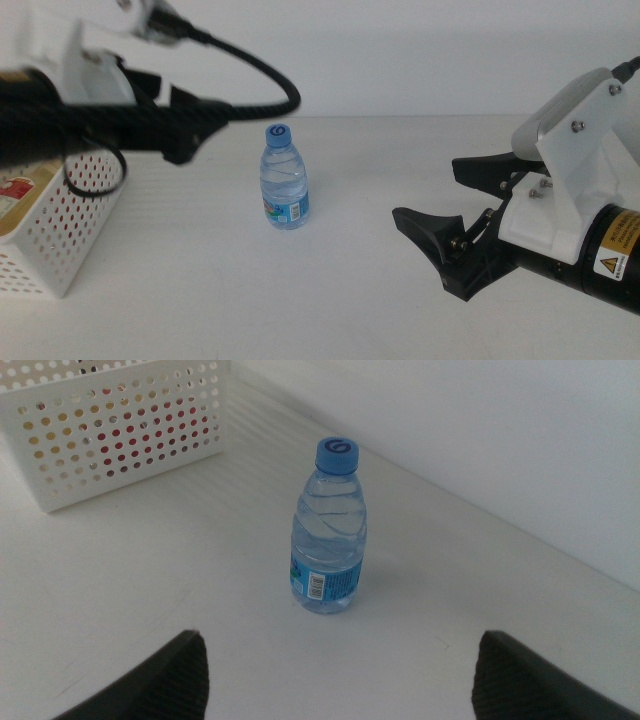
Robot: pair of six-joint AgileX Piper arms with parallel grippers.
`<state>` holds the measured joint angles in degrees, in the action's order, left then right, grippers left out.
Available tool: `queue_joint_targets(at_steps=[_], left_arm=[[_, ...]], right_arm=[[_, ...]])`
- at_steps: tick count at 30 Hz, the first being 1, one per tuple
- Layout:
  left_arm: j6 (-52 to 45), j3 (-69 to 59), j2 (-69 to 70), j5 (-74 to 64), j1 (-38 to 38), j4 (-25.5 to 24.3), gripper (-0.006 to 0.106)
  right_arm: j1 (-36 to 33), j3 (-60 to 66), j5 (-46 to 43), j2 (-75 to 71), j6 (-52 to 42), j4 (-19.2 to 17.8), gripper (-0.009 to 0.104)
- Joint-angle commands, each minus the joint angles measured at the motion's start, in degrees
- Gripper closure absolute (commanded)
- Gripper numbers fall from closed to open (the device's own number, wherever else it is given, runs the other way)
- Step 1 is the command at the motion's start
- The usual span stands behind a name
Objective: Use arms to grab the bottles and put them into the dustbin to the left of the table.
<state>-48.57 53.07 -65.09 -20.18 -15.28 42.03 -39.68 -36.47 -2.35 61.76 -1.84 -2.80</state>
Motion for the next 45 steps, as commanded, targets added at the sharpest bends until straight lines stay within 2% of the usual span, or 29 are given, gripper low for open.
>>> queue_joint_targets(at_steps=[1, 6, 12, 15, 20, 23, 29, 32, 39, 43, 45], left_arm=[[-5.87, -1.03, 0.08, 5.0, -0.05, 9.73, 0.01], [-19.69, -4.59, -0.54, 6.58, -0.11, 23.26, 0.01], [-30.08, -4.56, -0.54, 7.01, -0.11, 33.12, 0.01], [-30.69, -4.56, -0.54, 7.35, 0.08, 33.62, 0.01], [-29.21, -4.56, -0.54, 7.56, -1.38, 29.91, 0.01], [-19.47, -4.56, -0.54, 9.3, -2.54, 21.24, 0.01], [17.26, -5.15, -0.54, 17.68, -4.21, -11.69, 0.01], [32.31, -8.36, -0.54, 24.39, -6.14, -24.26, 0.01], [52.22, -18.99, -0.54, 40.57, -8.3, -43.53, 0.01], [57.74, -23.29, -0.54, 48.07, -8.3, -53.72, 0.01], [59.42, -24.76, -0.54, 51.21, -8.3, -56.93, 0.01]], right_arm=[[-0.1, -1.54, -3.74, -1.05, -0.55, -0.3, 0.024], [-0.1, -1.54, -3.74, -1.05, -0.55, -0.3, 0.024], [-0.1, -1.54, -3.74, -1.05, -0.55, -0.3, 0.024], [-0.1, -1.54, -3.74, -1.05, -0.55, -0.3, 0.024], [-0.1, -1.54, -3.74, -1.05, -0.55, -0.3, 0.024], [-0.1, -1.54, -3.74, -1.05, -0.55, -0.3, 0.024], [-0.1, -1.54, -3.74, -1.05, -0.55, -0.3, 0.024], [-0.1, -1.54, -3.74, -1.05, -0.55, -0.3, 0.024], [-0.1, -1.54, -3.74, -1.05, -0.55, -0.3, 0.024], [-0.1, -1.54, -3.74, -1.05, -0.55, -0.3, 0.024], [-0.1, -1.54, -3.74, -1.05, -0.55, -0.3, 0.024]])
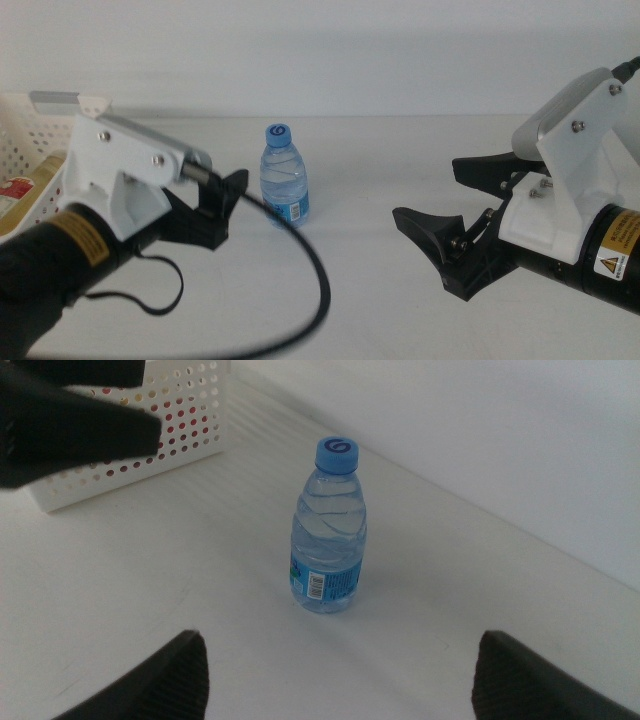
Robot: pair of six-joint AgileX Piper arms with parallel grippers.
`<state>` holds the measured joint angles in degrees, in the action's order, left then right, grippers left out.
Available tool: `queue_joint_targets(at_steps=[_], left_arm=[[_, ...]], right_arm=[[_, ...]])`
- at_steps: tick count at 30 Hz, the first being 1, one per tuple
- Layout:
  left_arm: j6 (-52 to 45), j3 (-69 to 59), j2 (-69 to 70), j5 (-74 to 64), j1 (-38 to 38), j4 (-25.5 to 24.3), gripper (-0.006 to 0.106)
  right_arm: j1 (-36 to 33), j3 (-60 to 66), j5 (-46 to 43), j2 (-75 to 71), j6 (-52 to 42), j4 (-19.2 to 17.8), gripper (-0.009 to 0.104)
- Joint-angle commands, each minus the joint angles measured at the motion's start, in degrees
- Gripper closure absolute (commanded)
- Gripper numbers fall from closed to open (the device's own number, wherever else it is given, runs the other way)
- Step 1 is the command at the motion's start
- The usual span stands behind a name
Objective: Use arms to grab the bottles and put them into the dustbin to the left of the table.
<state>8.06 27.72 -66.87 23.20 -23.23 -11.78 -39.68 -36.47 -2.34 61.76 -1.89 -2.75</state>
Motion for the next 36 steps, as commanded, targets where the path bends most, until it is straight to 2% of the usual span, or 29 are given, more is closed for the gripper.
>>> queue_joint_targets(at_steps=[1, 9, 17, 21, 27, 30, 36], left_arm=[[3.48, 0.01, 0.98, 9.22, -0.28, -3.86, 0.01], [5.01, -0.64, -6.91, 12.35, 0.04, -3.09, 0.01], [3.55, -0.18, -17.27, 26.1, 0.04, -0.16, 0.01], [3.55, 2.34, -21.61, 27.46, 0.04, 1.47, 0.01], [3.48, 7.66, -27.14, 27.17, 0.16, 1.4, 0.01], [3.97, 10.24, -29.97, 27.41, 1.33, -0.33, 0.01], [8.42, 15.28, -33.83, 27.53, 3.85, -7.12, 0.01]], right_arm=[[-0.1, -1.54, -3.76, -1.05, -0.51, -0.35, 0.024], [-0.1, -1.54, -3.76, -1.05, -0.51, -0.35, 0.024], [-0.1, -1.54, -3.76, -1.05, -0.51, -0.35, 0.024], [-0.1, -1.54, -3.76, -1.05, -0.51, -0.35, 0.024], [-0.1, -1.54, -3.76, -1.05, -0.51, -0.35, 0.024], [-0.1, -1.54, -3.76, -1.05, -0.51, -0.35, 0.024], [-0.1, -1.54, -3.76, -1.05, -0.51, -0.35, 0.024]])
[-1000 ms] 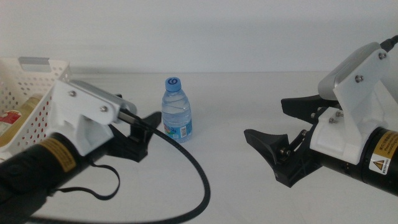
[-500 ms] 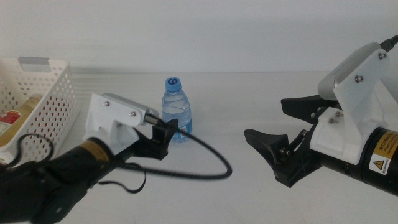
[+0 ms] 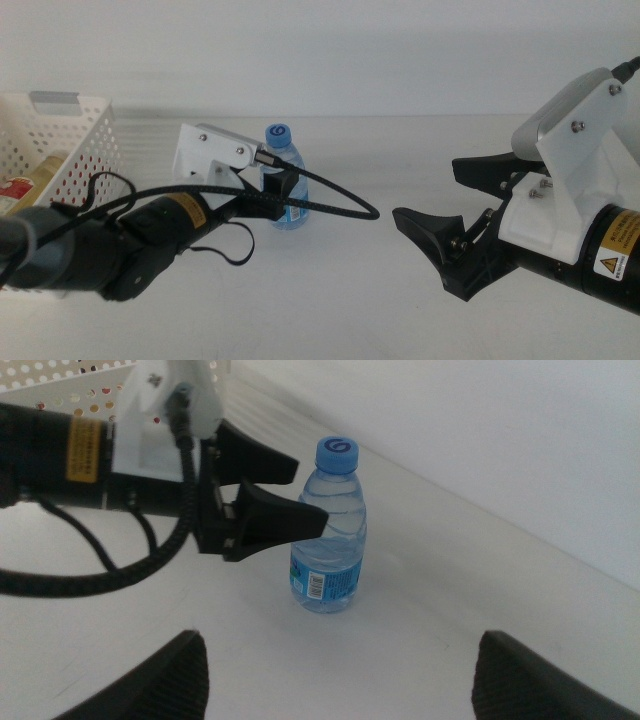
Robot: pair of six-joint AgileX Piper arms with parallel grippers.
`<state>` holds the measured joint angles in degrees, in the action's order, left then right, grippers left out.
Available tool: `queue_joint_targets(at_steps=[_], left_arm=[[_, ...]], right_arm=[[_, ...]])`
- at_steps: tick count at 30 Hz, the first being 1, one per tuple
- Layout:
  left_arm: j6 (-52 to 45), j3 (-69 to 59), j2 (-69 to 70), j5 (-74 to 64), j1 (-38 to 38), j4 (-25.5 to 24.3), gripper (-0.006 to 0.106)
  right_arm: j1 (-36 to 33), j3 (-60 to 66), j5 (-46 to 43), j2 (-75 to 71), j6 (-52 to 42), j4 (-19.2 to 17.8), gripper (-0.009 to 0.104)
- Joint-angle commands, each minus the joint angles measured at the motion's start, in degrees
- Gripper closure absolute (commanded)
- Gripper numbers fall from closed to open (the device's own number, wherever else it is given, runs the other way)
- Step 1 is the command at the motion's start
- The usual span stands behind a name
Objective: Use arms to grab the bottles and put them into the dustbin to the left of the table.
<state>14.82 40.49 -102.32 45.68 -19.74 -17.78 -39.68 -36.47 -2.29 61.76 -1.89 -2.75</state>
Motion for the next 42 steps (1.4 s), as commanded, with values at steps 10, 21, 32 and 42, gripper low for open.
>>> queue_joint_targets(at_steps=[10, 21, 32, 42], left_arm=[[3.25, 8.52, -4.36, 6.05, 0.43, -2.7, 0.01], [1.36, 10.39, -11.8, 14.75, 0.43, 1.62, 0.012], [2.06, 10.32, -14.93, 22.07, 0.43, 2.19, 0.089], [3.32, 10.09, 2.33, -4.71, 0.53, -1.3, 0.105]], right_arm=[[-0.1, -1.54, -3.81, -1.05, -0.51, -0.35, 0.024], [-0.1, -1.54, -3.81, -1.05, -0.51, -0.35, 0.024], [-0.1, -1.54, -3.81, -1.05, -0.51, -0.35, 0.024], [-0.1, -1.54, -3.81, -1.05, -0.51, -0.35, 0.024]])
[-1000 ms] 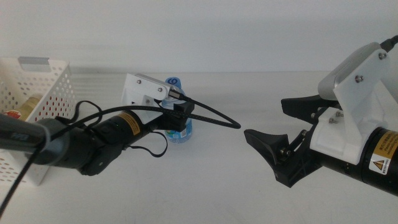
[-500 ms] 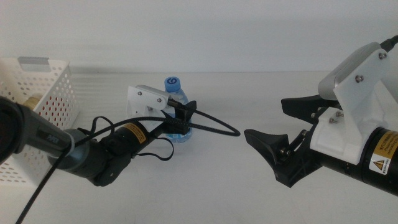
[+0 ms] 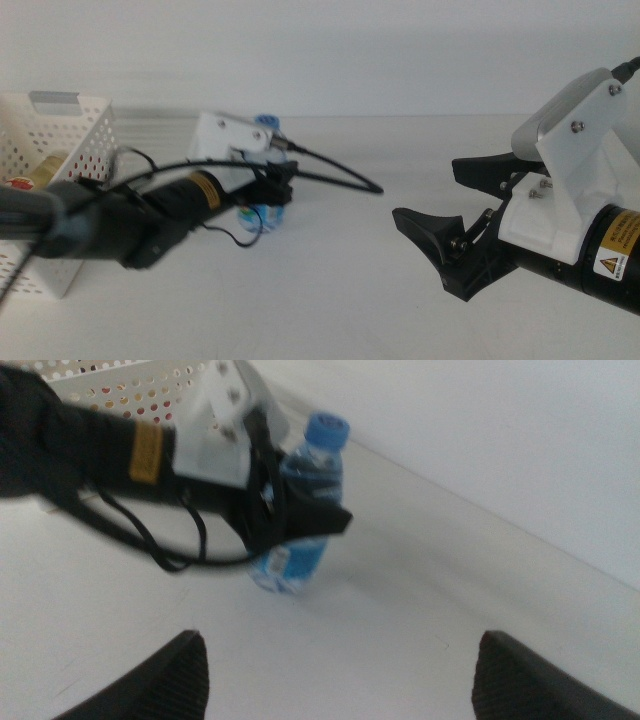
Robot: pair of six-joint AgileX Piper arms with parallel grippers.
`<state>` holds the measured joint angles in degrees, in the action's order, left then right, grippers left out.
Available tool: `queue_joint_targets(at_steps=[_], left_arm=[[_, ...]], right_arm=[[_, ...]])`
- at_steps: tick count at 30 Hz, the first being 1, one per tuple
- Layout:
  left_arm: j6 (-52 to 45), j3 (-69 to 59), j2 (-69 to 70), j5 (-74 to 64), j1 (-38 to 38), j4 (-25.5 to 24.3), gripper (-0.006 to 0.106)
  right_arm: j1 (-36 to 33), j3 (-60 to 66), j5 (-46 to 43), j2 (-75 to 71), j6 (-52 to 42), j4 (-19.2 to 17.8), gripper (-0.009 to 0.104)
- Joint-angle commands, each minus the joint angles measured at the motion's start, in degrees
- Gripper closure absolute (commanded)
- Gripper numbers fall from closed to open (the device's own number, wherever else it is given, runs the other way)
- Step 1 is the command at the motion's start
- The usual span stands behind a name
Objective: Use arms to grab the bottles and put them into the dustbin to the left of the table.
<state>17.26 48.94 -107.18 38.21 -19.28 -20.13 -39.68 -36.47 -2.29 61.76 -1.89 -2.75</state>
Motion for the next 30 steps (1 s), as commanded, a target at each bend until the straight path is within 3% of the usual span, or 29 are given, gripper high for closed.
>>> queue_joint_targets(at_steps=[1, 11, 23, 27, 30], left_arm=[[0.88, 1.71, 9.53, -0.69, 0.08, 1.06, 0.105], [0.87, 8.25, 25.17, -35.97, 3.92, -2.21, 0.105], [-4.02, 22.94, 25.17, -59.13, 16.02, -1.89, 0.105], [-12.31, 28.16, 22.89, -65.07, 20.46, 2.93, 0.105], [-20.47, 30.75, 20.92, -67.1, 24.35, 10.23, 0.105]], right_arm=[[-0.1, -1.54, -3.81, -1.05, -0.51, -0.35, 0.024], [-0.1, -1.54, -3.81, -1.05, -0.51, -0.35, 0.024], [-0.1, -1.54, -3.81, -1.05, -0.51, -0.35, 0.024], [-0.1, -1.54, -3.81, -1.05, -0.51, -0.35, 0.024], [-0.1, -1.54, -3.81, -1.05, -0.51, -0.35, 0.024]])
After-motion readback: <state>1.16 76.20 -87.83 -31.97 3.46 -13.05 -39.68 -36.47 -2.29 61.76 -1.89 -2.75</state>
